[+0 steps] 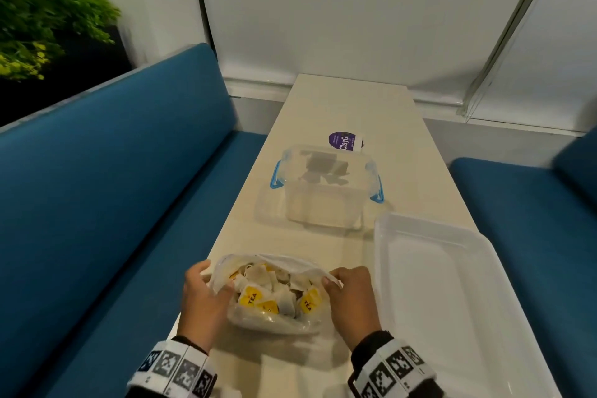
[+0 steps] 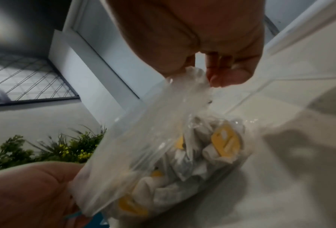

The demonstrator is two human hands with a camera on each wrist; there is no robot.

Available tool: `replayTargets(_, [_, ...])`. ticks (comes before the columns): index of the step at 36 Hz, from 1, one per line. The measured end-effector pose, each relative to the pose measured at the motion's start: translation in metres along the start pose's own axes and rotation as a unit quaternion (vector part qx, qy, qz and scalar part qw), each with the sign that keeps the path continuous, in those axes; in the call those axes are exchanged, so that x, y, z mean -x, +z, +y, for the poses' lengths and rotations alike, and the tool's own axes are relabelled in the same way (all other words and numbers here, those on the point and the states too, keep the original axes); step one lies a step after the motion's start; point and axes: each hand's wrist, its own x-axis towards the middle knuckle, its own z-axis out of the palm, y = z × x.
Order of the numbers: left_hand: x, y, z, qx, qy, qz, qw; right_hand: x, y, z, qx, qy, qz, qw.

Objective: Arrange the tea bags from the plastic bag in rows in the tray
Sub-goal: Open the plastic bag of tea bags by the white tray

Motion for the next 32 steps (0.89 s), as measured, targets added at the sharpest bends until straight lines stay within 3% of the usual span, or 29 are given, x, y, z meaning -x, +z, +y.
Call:
replayTargets(2, [0.000, 0.000, 0.002, -0.062, 0.074, 0.003, 0.995, -0.009, 0.005, 0.003, 0.001, -0.002, -0.013, 1.000])
replayTargets(5, [0.007, -0.003, 0.003, -0.197, 0.157, -0.018, 0.968, -0.020, 0.004, 0.001, -0.080, 0.057, -0.068, 0.993])
replayTargets(7, [0.009, -0.005, -0.001, -0.287, 0.203, -0.024, 0.936, -0.023, -0.002, -0.004, -0.128, 0.132, -0.095, 0.978])
replayTargets(9, [0.009, -0.007, -0.006, -0.360, 0.220, -0.037, 0.906, -0.025, -0.005, -0.009, -0.224, 0.225, -0.096, 0.943])
replayTargets(10, [0.009, -0.006, -0.006, -0.384, 0.222, -0.033, 0.895, -0.027, -0.005, -0.012, -0.243, 0.235, -0.096, 0.936])
replayTargets(14, [0.009, -0.005, 0.001, -0.396, 0.192, -0.048, 0.897, -0.030, 0.002, -0.021, -0.174, 0.145, 0.004, 0.974])
replayTargets(17, [0.006, -0.003, 0.009, -0.417, 0.184, -0.075, 0.887, -0.019, -0.002, -0.036, -0.045, -0.043, 0.098, 0.993])
replayTargets(18, [0.005, -0.002, 0.012, -0.431, 0.187, -0.081, 0.879, -0.015, -0.003, -0.042, -0.047, -0.101, 0.086, 0.990])
replayTargets(20, [0.005, 0.001, 0.016, -0.461, 0.197, -0.093, 0.861, -0.010, -0.001, -0.048, -0.029, -0.166, -0.006, 0.986])
replayTargets(22, [0.005, 0.004, 0.017, -0.491, 0.203, -0.106, 0.841, -0.009, 0.002, -0.049, 0.071, -0.187, -0.096, 0.975])
replayTargets(27, [0.003, 0.004, 0.016, -0.544, 0.191, -0.113, 0.809, -0.014, 0.001, -0.040, 0.262, -0.136, -0.180, 0.938])
replayTargets(32, [0.000, 0.015, 0.014, -0.522, 0.183, -0.148, 0.820, -0.013, 0.005, -0.036, 0.365, -0.120, -0.213, 0.898])
